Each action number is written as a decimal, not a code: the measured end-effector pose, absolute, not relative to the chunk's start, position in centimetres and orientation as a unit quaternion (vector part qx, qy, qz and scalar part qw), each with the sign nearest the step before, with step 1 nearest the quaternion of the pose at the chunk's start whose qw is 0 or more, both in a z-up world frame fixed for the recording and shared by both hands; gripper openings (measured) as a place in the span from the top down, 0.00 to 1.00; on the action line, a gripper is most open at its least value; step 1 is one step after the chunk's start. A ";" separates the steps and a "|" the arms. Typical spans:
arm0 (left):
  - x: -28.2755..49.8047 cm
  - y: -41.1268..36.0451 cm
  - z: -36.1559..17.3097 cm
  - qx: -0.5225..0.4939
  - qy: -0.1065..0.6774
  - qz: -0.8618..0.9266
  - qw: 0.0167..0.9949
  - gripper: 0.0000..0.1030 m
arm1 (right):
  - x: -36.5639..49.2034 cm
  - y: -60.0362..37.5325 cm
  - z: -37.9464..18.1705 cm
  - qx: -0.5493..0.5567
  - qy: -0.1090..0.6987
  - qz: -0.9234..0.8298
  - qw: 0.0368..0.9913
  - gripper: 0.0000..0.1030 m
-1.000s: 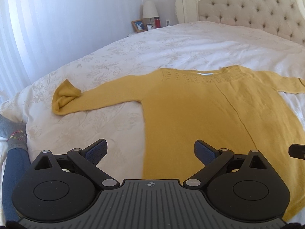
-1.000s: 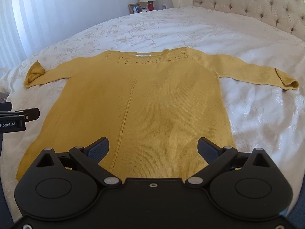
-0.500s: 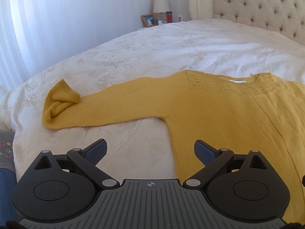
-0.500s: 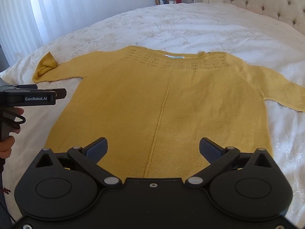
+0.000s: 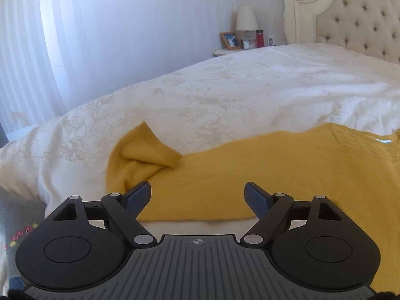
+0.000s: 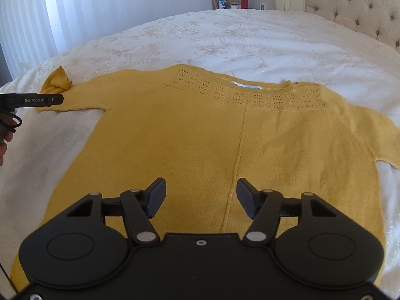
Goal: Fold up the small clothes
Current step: 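Move the left gripper to the cuff of the sleeve nearest it, then close the left gripper on the sleeve cuff, then fold the sleeve across the sweater body with the left gripper, release, then grasp the side edge of the sweater body with the right gripper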
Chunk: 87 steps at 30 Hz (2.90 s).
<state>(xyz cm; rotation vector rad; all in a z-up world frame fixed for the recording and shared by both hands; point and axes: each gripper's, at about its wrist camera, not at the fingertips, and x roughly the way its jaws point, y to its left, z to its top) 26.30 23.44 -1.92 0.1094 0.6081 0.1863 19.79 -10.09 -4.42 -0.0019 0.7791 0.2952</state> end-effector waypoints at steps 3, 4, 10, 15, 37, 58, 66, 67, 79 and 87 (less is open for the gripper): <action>27.8 26.2 -0.6 0.078 0.291 0.120 0.946 0.21 | 20.2 -9.5 -4.5 0.001 0.373 0.149 0.916 0.38; 28.3 26.9 -0.3 0.085 0.289 0.125 0.945 0.21 | 20.3 -9.4 -4.5 0.002 0.371 0.153 0.916 0.38; 31.6 30.5 0.1 0.115 0.313 0.122 0.935 0.21 | 21.1 -8.1 -4.4 0.004 0.359 0.177 0.916 0.37; 33.5 31.3 -1.5 0.137 0.345 0.113 0.922 0.21 | 21.6 -7.6 -4.5 0.015 0.360 0.191 0.913 0.37; 34.0 22.6 6.3 -0.021 0.306 -0.003 0.952 0.96 | 18.6 -13.3 -5.3 0.071 0.372 0.178 0.908 0.37; 32.6 -0.9 2.6 -0.018 0.303 -0.236 0.923 0.69 | 15.8 -20.4 -5.4 0.140 0.358 0.117 0.916 0.36; 28.5 3.9 -1.6 -0.014 0.331 -0.175 0.927 0.65 | 17.7 -20.7 -5.4 0.126 0.363 0.108 0.917 0.35; 28.0 4.9 -2.4 -0.016 0.341 -0.163 0.926 0.65 | 18.2 -20.6 -5.3 0.124 0.362 0.107 0.918 0.35; 26.0 11.3 -8.1 -0.068 0.366 -0.113 0.921 0.64 | 26.4 -21.7 -4.8 0.172 0.359 0.082 0.914 0.38; 25.6 11.5 -8.3 -0.053 0.362 -0.140 0.920 0.58 | 30.1 -21.0 -6.7 0.200 0.382 0.058 0.900 0.48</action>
